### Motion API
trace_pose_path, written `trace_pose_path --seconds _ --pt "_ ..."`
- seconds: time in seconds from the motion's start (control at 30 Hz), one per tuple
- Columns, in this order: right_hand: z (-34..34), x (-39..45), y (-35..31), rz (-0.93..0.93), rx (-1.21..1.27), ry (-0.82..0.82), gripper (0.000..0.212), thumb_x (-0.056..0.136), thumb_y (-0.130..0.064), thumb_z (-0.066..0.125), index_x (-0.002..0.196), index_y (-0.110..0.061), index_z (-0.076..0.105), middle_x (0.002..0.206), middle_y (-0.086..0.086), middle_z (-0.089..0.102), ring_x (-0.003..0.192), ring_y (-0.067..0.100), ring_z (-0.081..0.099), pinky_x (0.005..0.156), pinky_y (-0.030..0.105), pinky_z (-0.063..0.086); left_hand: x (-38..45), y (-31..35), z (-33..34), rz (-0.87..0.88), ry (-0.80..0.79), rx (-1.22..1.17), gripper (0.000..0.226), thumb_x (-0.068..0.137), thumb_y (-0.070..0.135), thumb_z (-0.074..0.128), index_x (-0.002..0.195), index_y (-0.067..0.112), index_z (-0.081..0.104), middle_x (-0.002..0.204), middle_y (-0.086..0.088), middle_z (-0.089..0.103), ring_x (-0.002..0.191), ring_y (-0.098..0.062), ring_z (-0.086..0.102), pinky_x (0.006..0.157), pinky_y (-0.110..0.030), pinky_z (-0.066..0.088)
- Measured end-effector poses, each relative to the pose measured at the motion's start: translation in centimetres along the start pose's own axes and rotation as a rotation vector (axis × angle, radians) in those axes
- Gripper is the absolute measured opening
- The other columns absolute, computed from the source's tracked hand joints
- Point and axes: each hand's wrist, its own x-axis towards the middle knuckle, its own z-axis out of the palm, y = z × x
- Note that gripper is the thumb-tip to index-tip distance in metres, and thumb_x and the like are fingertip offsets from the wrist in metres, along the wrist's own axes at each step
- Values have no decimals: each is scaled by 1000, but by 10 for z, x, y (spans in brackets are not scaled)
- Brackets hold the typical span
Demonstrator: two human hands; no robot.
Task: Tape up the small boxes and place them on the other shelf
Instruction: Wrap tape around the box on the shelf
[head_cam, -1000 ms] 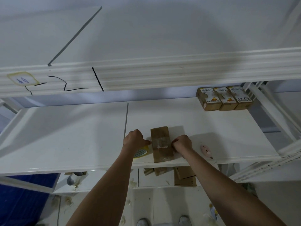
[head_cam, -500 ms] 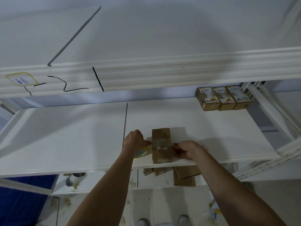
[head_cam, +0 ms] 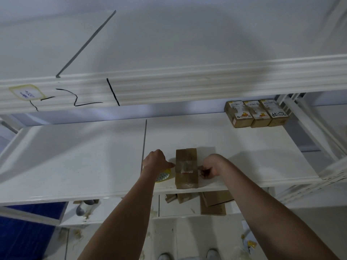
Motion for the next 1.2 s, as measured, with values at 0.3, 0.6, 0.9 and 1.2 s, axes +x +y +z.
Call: trace_pose_path --seconds 0.3,0.6,0.9,1.2 --pt "-3 -1 8 21 68 -40 24 103 4 43 82 0 55 76 13 53 63 20 50 59 30 49 1 -1 1 0 -11 -5 57 75 62 76 103 13 71 94 -3 70 76 -18 64 66 -27 50" --pt "9 -5 6 -115 -352 141 10 101 -6 56 92 -3 59 79 11 59 61 18 56 46 28 53 1 2 2 -1 -10 -2 55 76 61 76 102 13 70 90 -1 67 74 -18 62 64 -27 47" --pt "13 -27 10 -410 -568 506 17 95 -3 57 112 -1 58 102 15 64 94 29 65 70 32 48 1 -1 3 -23 4 -19 53 75 61 76 96 13 69 90 -3 71 74 -19 66 65 -27 52" --pt "81 -50 5 -447 -916 526 41 93 -12 66 132 -6 55 126 12 63 116 31 63 96 40 54 -1 3 1 -20 -1 40 52 76 62 76 93 14 67 87 -2 68 74 -17 63 62 -27 47"
